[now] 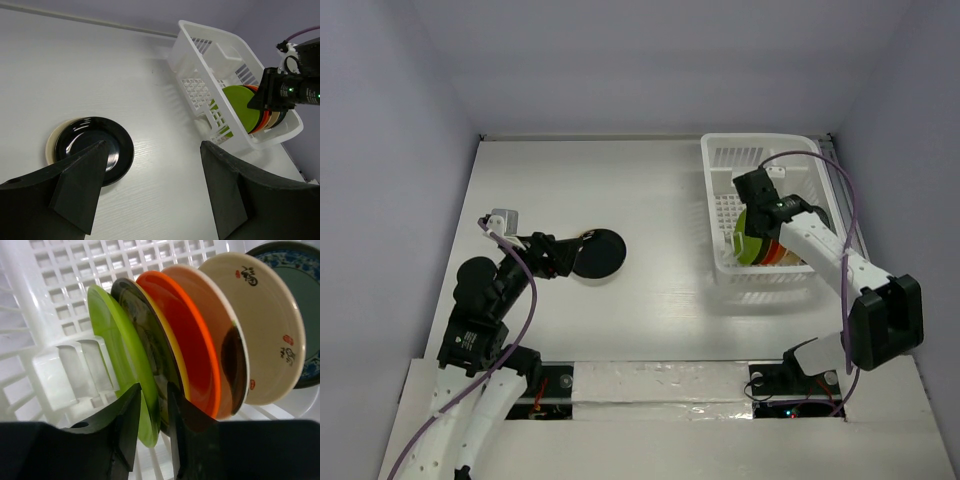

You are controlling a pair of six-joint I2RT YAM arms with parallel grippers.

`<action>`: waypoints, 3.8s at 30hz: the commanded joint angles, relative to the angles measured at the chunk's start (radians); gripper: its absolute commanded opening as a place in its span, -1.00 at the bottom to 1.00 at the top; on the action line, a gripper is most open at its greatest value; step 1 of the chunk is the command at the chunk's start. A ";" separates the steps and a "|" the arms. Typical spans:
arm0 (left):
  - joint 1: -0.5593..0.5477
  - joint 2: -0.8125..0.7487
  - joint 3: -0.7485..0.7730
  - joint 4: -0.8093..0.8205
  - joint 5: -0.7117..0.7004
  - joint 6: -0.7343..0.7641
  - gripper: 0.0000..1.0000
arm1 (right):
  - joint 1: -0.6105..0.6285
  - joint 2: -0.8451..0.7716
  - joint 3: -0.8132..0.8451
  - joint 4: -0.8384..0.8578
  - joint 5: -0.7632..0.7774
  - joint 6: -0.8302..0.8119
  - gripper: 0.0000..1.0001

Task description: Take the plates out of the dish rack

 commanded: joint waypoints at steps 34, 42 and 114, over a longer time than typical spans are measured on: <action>-0.006 -0.006 -0.012 0.051 0.025 0.005 0.39 | 0.215 -0.074 0.417 -0.172 0.306 -0.073 -1.00; -0.006 -0.001 -0.012 0.049 0.002 0.000 -0.92 | 0.389 -0.107 0.238 0.340 -0.071 0.011 -1.00; -0.015 -0.024 -0.008 0.040 0.002 0.000 -0.16 | -0.015 -0.067 -0.009 -0.017 0.112 0.068 -0.27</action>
